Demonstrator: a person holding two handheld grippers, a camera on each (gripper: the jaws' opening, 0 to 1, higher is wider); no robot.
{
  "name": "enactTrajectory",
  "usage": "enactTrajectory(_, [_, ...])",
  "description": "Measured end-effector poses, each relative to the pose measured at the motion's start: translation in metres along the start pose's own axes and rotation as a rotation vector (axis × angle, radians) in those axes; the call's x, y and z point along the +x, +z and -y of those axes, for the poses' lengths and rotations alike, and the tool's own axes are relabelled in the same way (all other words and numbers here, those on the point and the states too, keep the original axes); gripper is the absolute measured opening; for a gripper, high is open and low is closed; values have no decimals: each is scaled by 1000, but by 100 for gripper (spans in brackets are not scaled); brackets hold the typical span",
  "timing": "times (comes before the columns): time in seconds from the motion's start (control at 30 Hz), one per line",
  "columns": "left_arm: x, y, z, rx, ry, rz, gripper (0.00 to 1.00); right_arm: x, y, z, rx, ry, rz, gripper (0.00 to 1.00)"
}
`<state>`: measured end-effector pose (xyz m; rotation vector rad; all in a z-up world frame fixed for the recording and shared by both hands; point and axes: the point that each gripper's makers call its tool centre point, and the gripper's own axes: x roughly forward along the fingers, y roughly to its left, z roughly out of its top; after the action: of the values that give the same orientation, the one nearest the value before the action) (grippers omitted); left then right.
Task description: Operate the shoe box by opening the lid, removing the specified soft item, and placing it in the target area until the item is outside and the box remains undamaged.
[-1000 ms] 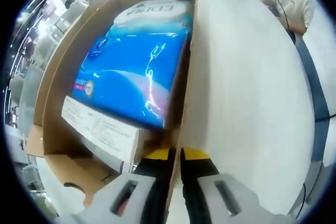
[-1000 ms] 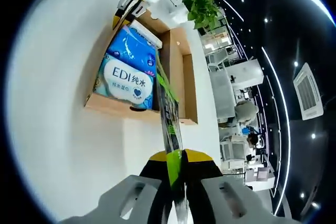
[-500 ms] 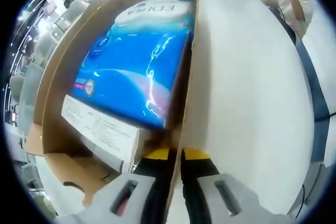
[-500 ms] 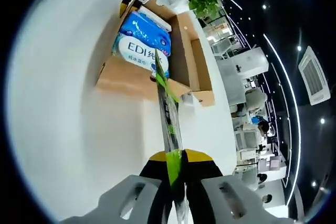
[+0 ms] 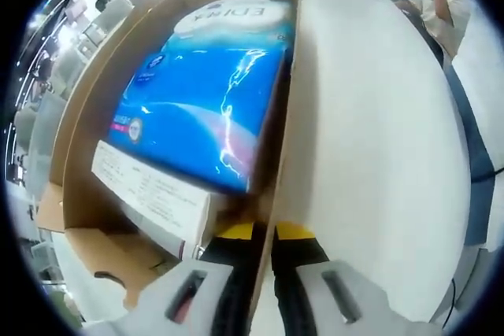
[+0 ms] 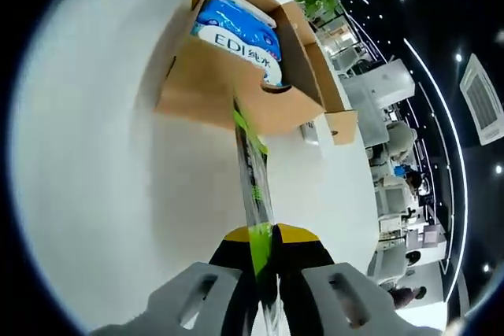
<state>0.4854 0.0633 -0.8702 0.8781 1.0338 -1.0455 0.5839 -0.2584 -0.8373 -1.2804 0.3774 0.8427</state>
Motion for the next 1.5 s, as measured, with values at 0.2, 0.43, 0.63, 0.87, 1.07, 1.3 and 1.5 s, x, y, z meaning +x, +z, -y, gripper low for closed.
enactTrajectory(0.2, [0,1,0,-2,-8,2,6,7,0,-7,6,22,3,2])
enactTrajectory(0.43, [-2,4,1,3,-9,5,6,11,-5,-10,31,35,6,2])
enactTrajectory(0.63, [1,2,0,4,-7,5,6,13,-7,-15,34,56,2,4])
enactTrajectory(0.87, [3,0,-2,3,-4,5,6,11,-6,-24,75,99,-8,10])
enactTrajectory(1.07, [4,-1,-3,4,-3,4,6,7,-5,-23,88,98,-22,10])
enactTrajectory(1.3, [5,-3,-6,-10,-4,2,6,3,-2,-22,131,122,-20,13])
enactTrajectory(1.5, [5,-3,-6,-16,-8,1,6,5,-6,-26,158,141,-27,16])
